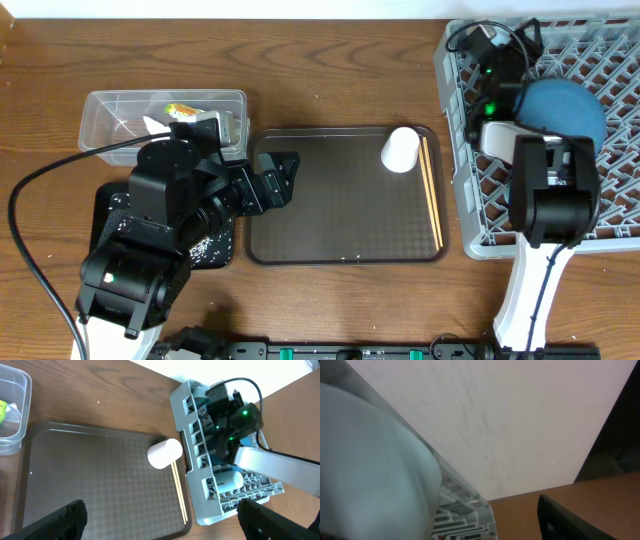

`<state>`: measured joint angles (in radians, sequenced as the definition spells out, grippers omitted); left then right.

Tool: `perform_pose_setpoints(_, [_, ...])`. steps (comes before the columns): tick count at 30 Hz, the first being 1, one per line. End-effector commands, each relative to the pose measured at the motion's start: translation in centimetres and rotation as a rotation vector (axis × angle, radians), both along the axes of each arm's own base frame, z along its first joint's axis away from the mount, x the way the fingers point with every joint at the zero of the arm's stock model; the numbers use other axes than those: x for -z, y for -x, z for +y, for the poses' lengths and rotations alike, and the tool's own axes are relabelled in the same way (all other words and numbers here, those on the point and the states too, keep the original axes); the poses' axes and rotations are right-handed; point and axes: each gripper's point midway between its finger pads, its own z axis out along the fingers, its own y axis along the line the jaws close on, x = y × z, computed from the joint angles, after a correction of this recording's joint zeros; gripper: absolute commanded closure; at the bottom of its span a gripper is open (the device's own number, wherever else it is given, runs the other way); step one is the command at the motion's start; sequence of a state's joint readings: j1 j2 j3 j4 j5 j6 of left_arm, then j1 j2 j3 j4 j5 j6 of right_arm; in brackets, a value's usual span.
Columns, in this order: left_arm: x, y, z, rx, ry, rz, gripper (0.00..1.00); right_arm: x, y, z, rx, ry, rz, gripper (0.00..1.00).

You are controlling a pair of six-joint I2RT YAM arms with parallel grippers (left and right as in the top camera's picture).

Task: Sort waste into correct bins and load items into the dishwasher rack
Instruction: 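Push the bowl upright into the rack slot with the right gripper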

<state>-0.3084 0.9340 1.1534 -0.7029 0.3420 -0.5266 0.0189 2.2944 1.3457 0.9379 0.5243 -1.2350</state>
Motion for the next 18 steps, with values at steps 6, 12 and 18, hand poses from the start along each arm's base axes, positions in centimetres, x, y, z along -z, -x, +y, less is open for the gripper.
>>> perform_pose_setpoints(6, [-0.7, 0.0, -0.1, 0.007, 0.01, -0.015, 0.02, -0.2, 0.8, 2.1, 0.071, -0.005, -0.005, 0.28])
perform_pose_setpoints(12, [-0.7, 0.0, -0.1, 0.007, 0.01, -0.015, 0.02, -2.5, 1.2, 3.0, 0.063, -0.054, -0.016, 0.26])
perform_pose_setpoints(18, [-0.7, 0.0, -0.1, 0.007, 0.01, -0.015, 0.02, -6.0, 2.3, 3.1, 0.052, -0.19, -0.032, 0.22])
